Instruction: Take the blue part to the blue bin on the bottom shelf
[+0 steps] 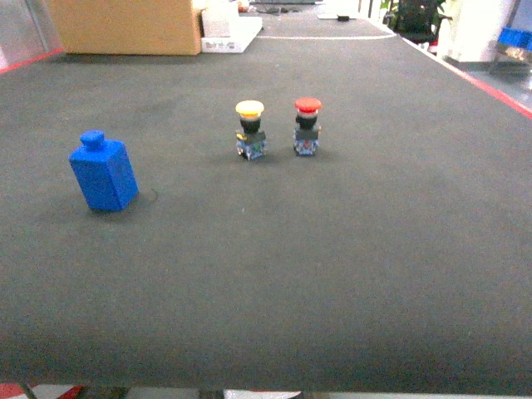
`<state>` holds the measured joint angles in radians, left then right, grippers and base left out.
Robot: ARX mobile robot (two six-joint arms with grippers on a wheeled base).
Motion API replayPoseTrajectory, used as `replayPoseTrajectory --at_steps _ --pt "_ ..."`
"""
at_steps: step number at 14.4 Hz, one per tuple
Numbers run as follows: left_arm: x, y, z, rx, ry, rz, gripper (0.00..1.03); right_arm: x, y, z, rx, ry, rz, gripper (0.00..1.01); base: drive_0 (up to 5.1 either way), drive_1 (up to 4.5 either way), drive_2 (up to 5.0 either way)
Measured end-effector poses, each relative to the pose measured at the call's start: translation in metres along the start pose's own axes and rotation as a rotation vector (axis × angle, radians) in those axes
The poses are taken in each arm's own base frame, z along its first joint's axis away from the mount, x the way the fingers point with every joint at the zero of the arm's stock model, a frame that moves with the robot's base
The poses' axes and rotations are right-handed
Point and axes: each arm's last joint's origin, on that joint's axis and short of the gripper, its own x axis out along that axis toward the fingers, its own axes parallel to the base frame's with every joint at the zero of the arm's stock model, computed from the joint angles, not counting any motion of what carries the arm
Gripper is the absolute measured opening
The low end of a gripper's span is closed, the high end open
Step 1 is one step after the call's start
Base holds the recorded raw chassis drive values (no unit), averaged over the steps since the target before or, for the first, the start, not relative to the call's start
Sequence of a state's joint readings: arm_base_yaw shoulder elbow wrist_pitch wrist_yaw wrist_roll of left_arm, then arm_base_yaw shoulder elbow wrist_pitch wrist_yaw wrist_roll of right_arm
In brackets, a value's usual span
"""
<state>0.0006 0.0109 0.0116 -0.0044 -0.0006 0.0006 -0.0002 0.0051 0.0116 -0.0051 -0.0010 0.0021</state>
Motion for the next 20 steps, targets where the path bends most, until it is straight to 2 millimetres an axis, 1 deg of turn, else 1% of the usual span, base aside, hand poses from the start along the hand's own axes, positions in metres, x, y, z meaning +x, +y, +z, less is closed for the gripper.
replayPoseTrajectory --at_steps 14,15,16,18,19,20 --pt "0.0 0.0 0.0 0.0 0.0 0.0 0.98 0.0 0.0 0.0 0.001 0.0 -0.001 0.98 0.0 0.0 0.0" --pt "-0.001 -0.001 -0.002 -0.027 0.151 0.04 0.98 0.0 0.0 0.0 0.001 0.0 -0.001 0.98 0.0 0.0 0.0" --pt "0.008 -0.006 0.002 -0.026 0.361 0.093 0.98 0.0 0.0 0.0 0.0 0.0 0.0 0.98 0.0 0.0 0.0" --pt "0.037 -0.018 0.006 -0.003 0.381 0.101 0.98 0.0 0.0 0.0 0.0 0.0 -0.001 0.98 0.0 0.0 0.0" --pt "0.055 -0.02 0.014 -0.007 0.359 0.093 0.98 0.0 0.0 0.0 0.001 0.0 0.0 0.98 0.0 0.0 0.0" --pt "0.081 -0.025 0.029 -0.004 0.311 0.064 0.98 0.0 0.0 0.0 0.0 -0.001 0.0 0.98 0.0 0.0 0.0"
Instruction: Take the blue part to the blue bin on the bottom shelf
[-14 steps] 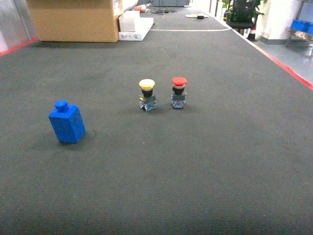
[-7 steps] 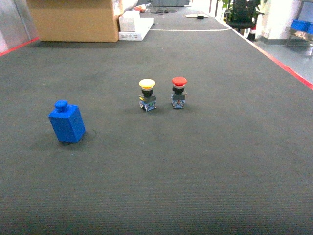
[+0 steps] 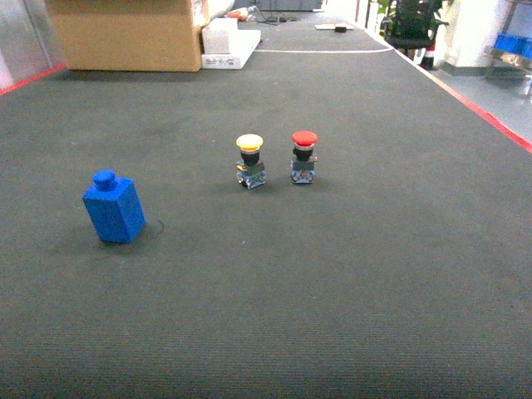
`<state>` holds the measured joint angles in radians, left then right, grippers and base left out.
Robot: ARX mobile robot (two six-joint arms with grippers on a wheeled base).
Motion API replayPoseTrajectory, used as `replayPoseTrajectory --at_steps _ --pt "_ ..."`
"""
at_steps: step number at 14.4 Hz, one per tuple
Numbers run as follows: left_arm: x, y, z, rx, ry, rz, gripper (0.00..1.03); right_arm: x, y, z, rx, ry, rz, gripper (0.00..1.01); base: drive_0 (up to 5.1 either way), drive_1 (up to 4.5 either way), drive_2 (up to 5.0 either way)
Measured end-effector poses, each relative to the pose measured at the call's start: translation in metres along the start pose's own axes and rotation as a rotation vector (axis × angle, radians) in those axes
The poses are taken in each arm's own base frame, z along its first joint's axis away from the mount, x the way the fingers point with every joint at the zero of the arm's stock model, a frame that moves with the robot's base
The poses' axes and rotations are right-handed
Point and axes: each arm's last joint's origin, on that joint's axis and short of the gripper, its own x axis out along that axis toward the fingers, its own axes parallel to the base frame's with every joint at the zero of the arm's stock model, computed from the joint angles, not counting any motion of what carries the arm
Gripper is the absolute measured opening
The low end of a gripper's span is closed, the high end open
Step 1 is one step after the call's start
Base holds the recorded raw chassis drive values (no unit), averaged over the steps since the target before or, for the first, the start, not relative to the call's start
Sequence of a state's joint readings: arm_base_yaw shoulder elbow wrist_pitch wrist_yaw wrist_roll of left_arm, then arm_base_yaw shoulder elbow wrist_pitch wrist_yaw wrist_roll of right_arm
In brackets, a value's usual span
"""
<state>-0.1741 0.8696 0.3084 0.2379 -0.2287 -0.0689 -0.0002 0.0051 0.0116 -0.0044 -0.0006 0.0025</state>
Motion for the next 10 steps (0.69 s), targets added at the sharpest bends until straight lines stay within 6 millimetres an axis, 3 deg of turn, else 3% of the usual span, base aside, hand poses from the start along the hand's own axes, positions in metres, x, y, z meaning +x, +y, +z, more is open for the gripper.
replayPoseTrajectory --at_steps 2,5,9,10 --pt "0.049 -0.008 0.027 0.003 -0.051 -0.009 0.98 0.0 0.0 0.0 0.0 0.001 0.0 0.98 0.0 0.0 0.0" --pt "0.115 -0.019 -0.003 0.032 0.028 0.001 0.98 0.0 0.0 0.0 0.0 0.0 0.0 0.98 0.0 0.0 0.0" --pt "0.159 -0.022 -0.016 0.063 0.053 -0.007 0.98 0.0 0.0 0.0 0.0 0.0 0.0 0.98 0.0 0.0 0.0" --pt "0.179 -0.025 -0.026 0.08 0.098 -0.012 0.98 0.0 0.0 0.0 0.0 0.0 0.0 0.98 0.0 0.0 0.0"
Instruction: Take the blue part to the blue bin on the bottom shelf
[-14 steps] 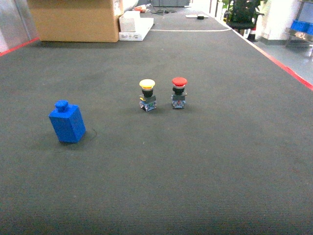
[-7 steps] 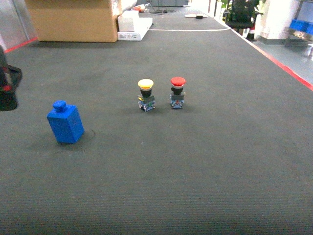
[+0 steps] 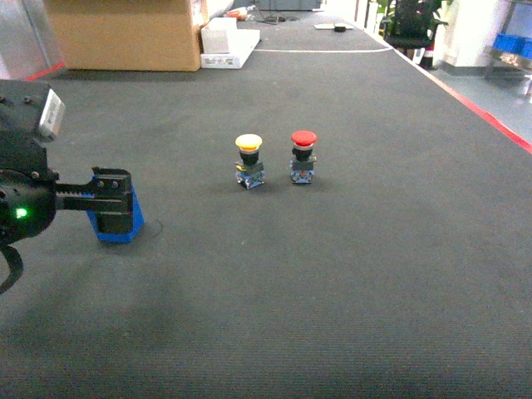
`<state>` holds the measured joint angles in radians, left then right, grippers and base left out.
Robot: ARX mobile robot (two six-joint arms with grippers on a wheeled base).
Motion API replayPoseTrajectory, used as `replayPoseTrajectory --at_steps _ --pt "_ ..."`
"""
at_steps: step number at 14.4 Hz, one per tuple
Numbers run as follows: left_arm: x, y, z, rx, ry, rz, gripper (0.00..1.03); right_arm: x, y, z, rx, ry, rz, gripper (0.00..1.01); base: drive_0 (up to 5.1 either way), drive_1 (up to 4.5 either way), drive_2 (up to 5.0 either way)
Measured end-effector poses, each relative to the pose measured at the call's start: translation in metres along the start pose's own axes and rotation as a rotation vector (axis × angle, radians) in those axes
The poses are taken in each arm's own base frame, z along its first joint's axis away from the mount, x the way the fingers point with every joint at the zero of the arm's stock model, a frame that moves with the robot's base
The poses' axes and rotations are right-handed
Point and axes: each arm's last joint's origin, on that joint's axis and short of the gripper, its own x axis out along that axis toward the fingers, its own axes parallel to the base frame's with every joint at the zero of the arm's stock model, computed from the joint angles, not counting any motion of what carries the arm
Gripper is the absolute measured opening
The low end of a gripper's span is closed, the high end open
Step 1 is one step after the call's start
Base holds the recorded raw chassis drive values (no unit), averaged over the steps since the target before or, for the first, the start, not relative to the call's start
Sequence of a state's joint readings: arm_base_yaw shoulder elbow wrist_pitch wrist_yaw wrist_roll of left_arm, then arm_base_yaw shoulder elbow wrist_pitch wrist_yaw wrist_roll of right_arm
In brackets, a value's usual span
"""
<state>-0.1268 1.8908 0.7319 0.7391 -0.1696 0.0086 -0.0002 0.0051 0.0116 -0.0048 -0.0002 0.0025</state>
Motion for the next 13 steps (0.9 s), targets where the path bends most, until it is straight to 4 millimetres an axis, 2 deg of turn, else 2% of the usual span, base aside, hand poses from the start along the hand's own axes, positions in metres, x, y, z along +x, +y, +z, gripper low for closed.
replayPoseTrajectory --at_steps 1,5,7,9,10,13 --pt "0.015 -0.001 -0.004 0.001 0.021 -0.003 0.98 0.0 0.0 0.0 0.0 0.0 0.0 0.98 0.0 0.0 0.0" --pt "0.041 -0.002 -0.01 0.005 0.037 -0.038 0.98 0.0 0.0 0.0 0.0 0.0 0.0 0.98 0.0 0.0 0.0" --pt "0.055 -0.001 -0.018 0.028 0.076 -0.047 0.76 0.0 0.0 0.0 0.0 0.0 0.0 0.98 0.0 0.0 0.0" --pt "0.062 0.003 -0.014 0.021 0.071 -0.053 0.55 0.0 0.0 0.0 0.0 0.0 0.0 0.98 0.0 0.0 0.0" --pt "0.063 0.005 -0.012 0.017 0.066 -0.053 0.47 0.0 0.0 0.0 0.0 0.0 0.0 0.98 0.0 0.0 0.0" --pt "0.064 0.007 -0.011 0.015 0.062 -0.052 0.44 0.0 0.0 0.0 0.0 0.0 0.0 0.98 0.0 0.0 0.0"
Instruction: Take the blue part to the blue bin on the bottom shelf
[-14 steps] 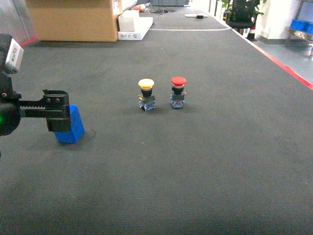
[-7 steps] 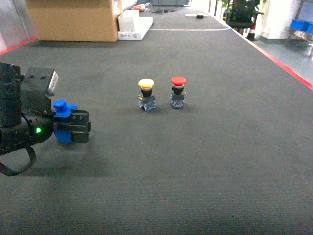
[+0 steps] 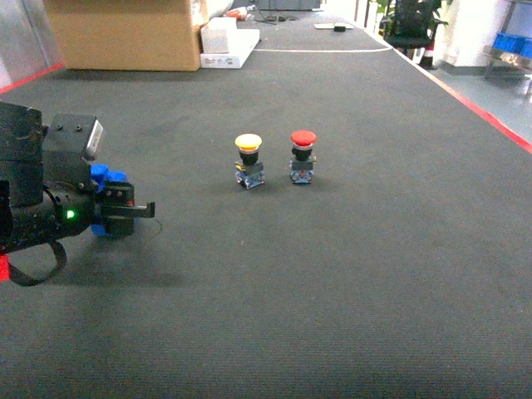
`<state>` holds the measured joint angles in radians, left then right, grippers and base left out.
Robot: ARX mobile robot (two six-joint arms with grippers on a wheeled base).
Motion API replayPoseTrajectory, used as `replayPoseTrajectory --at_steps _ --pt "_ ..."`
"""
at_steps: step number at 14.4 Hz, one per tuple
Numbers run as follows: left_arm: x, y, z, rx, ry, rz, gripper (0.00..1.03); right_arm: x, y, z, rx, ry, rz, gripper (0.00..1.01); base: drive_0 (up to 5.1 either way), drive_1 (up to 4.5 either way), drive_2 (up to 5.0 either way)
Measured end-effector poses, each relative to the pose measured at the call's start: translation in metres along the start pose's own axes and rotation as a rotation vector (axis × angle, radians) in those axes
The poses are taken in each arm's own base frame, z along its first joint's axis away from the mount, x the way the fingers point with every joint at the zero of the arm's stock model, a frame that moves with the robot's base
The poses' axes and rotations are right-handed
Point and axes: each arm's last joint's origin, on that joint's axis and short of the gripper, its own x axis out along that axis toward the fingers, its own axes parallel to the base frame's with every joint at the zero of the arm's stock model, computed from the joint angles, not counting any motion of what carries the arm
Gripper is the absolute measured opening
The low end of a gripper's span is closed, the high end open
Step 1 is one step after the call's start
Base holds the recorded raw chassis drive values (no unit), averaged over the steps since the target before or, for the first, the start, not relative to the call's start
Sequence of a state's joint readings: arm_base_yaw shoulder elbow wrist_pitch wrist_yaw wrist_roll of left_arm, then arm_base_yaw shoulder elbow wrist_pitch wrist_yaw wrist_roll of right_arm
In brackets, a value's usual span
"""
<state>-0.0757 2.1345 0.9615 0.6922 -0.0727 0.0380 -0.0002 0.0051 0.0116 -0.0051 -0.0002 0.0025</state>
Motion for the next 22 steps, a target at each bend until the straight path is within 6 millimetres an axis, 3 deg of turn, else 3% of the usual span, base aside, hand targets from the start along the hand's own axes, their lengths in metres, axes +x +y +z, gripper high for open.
replayPoseTrajectory --at_steps 3,4,5,6,8,12,15,22 --pt "-0.002 0.001 0.0 -0.002 0.002 -0.007 0.44 0.0 0.0 0.0 0.0 0.0 0.0 0.98 0.0 0.0 0.0" --pt "-0.018 0.003 -0.002 -0.015 -0.005 0.003 0.44 0.0 0.0 0.0 0.0 0.0 0.0 0.98 0.0 0.0 0.0" --pt "-0.102 -0.003 0.009 0.003 -0.122 0.025 0.44 0.0 0.0 0.0 0.0 0.0 0.0 0.98 0.0 0.0 0.0" --pt "-0.183 0.008 0.037 -0.009 -0.18 0.061 0.44 0.0 0.0 0.0 0.0 0.0 0.0 0.98 0.0 0.0 0.0" --pt "-0.236 0.017 0.059 -0.041 -0.273 0.098 0.44 0.0 0.0 0.0 0.0 0.0 0.0 0.98 0.0 0.0 0.0" --pt "-0.3 0.019 0.049 -0.105 -0.291 0.127 0.44 0.0 0.0 0.0 0.0 0.0 0.0 0.98 0.0 0.0 0.0" --pt "-0.325 0.024 0.039 -0.134 -0.313 0.139 0.44 0.0 0.0 0.0 0.0 0.0 0.0 0.98 0.0 0.0 0.0" --pt "-0.317 0.019 0.025 -0.105 -0.259 0.115 0.44 0.0 0.0 0.0 0.0 0.0 0.0 0.98 0.0 0.0 0.0"
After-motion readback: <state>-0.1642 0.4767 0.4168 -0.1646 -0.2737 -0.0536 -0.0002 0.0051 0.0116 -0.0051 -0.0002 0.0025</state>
